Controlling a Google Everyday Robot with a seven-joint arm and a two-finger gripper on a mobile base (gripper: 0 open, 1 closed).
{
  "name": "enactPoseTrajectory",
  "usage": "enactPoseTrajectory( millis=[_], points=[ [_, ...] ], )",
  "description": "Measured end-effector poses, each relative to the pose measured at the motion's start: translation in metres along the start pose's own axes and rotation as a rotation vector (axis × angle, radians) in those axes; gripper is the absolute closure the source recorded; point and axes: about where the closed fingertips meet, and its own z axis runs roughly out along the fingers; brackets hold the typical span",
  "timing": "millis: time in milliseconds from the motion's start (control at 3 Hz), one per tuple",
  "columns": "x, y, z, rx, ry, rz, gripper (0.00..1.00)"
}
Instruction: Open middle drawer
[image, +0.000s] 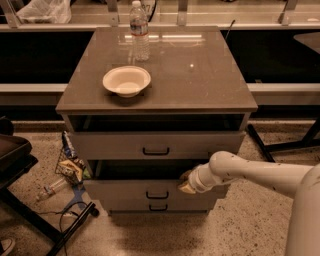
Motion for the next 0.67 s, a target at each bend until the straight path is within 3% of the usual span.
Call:
enactPoseTrajectory(
  millis=[667],
  points=[
    [0.004, 0.013, -0.01, -0.005, 0.011, 0.003, 1.0]
  ],
)
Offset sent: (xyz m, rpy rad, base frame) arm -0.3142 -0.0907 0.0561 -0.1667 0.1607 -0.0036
